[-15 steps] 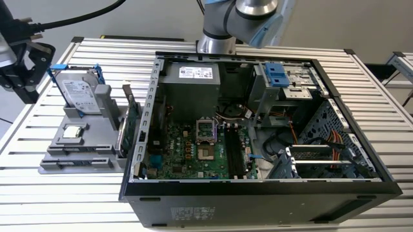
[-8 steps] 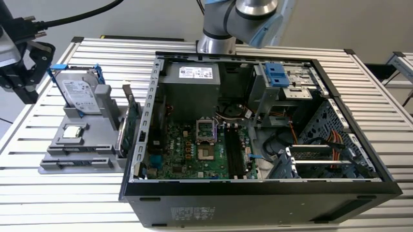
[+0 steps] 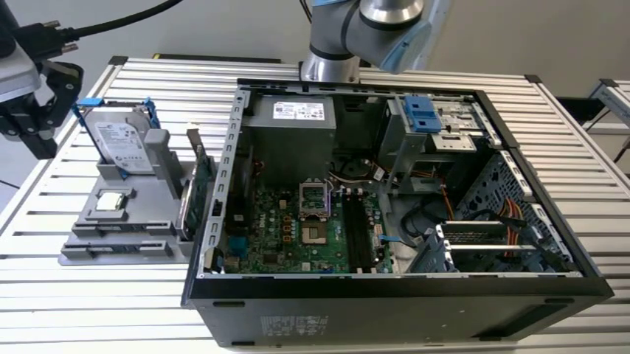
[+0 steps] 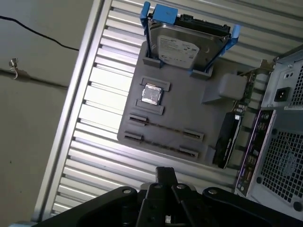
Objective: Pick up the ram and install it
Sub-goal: 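Reach for the ram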
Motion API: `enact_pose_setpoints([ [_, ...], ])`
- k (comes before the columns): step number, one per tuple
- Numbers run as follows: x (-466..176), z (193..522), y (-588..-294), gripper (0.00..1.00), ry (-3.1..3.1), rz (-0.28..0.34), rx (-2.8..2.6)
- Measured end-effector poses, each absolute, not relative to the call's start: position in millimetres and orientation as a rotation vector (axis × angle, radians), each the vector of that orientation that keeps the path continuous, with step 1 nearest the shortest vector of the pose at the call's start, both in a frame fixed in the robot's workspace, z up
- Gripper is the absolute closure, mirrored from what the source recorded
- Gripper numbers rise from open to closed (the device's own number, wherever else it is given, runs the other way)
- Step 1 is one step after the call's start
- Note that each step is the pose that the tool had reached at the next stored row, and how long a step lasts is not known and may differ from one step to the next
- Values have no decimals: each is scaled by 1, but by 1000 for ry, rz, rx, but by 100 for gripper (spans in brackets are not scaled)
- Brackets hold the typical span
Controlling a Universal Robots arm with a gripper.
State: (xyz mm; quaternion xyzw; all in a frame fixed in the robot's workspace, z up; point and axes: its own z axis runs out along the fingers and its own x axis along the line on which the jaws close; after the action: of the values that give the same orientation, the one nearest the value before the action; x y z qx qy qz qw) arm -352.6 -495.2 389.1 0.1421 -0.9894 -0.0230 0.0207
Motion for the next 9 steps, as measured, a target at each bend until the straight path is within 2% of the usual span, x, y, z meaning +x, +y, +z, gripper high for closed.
enact_pose_setpoints([
  [9, -353, 389, -495, 100, -3047, -69, 556],
])
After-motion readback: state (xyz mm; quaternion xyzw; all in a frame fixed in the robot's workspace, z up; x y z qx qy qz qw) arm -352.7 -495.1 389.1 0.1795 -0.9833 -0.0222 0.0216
